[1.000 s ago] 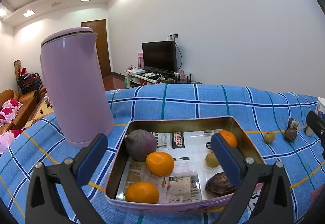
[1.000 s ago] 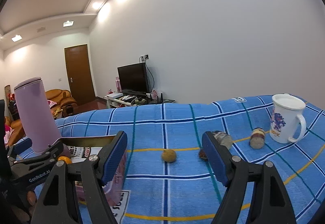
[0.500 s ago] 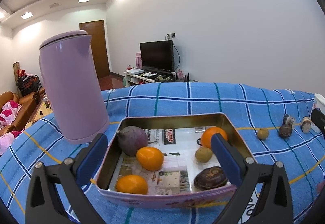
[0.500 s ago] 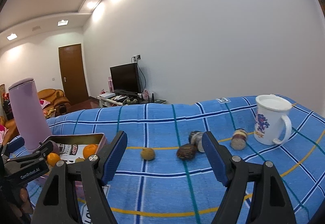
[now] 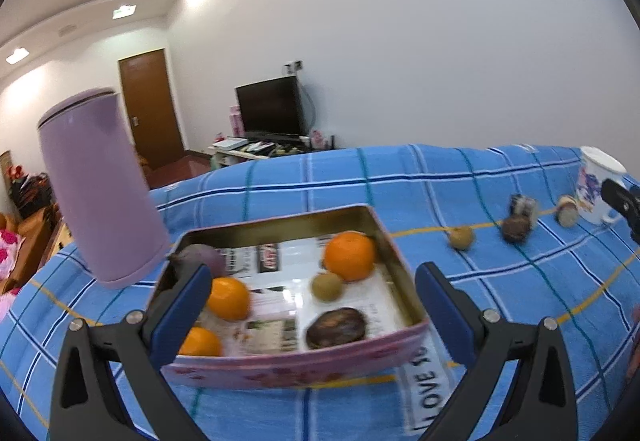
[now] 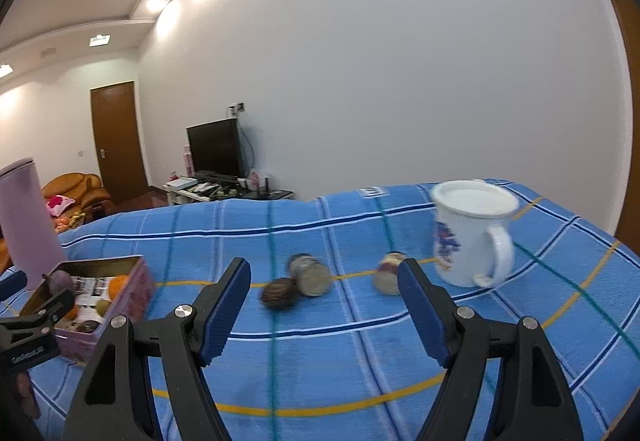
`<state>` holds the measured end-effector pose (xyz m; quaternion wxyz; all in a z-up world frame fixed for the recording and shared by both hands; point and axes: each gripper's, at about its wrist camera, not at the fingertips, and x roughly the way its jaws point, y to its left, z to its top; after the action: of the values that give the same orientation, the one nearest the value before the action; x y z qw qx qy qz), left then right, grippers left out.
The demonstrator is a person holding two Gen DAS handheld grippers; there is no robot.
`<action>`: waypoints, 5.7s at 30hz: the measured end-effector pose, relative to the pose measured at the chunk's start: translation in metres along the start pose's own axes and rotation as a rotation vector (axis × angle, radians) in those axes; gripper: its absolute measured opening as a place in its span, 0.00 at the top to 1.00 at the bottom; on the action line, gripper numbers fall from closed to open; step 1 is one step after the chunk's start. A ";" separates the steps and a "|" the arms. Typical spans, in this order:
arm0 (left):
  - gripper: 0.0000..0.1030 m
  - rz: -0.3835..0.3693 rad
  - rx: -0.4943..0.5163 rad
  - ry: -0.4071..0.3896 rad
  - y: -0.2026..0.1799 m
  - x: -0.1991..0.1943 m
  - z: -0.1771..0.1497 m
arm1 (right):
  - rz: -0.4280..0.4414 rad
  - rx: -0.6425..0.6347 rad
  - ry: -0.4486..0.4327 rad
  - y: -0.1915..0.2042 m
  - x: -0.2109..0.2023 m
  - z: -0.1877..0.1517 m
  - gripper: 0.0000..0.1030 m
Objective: Organize fruits
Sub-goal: 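Lift both open tools from the tin toward the remaining fruits by the mug, then grasp a yellow-brown potato with the left tool while the right tool grasps a dark round fruit, then carry the potato over the tin with the left tool while the right tool brings the dark fruit, then lower the potato into the tin with the left tool while the right tool releases the dark fruit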
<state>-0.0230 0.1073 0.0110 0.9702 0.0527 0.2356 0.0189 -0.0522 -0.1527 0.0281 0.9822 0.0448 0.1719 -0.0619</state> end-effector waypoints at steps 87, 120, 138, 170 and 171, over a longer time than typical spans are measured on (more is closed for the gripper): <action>0.70 -0.136 -0.075 0.018 0.042 0.028 0.035 | 0.028 0.126 0.515 0.047 0.145 -0.007 0.62; 0.70 0.035 -0.187 0.005 0.123 0.027 0.028 | 0.348 -0.132 0.124 0.197 0.023 0.001 0.62; 0.70 0.099 -0.112 0.100 0.118 0.054 0.016 | 0.448 -0.137 0.233 0.245 0.069 -0.014 0.61; 0.70 0.122 -0.067 0.144 0.108 0.062 0.009 | 0.475 -0.141 0.339 0.255 0.092 -0.018 0.61; 0.70 0.124 -0.065 0.144 0.108 0.062 0.009 | 0.477 -0.140 0.343 0.255 0.093 -0.019 0.61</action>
<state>0.0346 0.2175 0.0025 0.9489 0.0342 0.3003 0.0905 0.0636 0.0919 -0.0046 0.9263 0.0259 0.3238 0.1910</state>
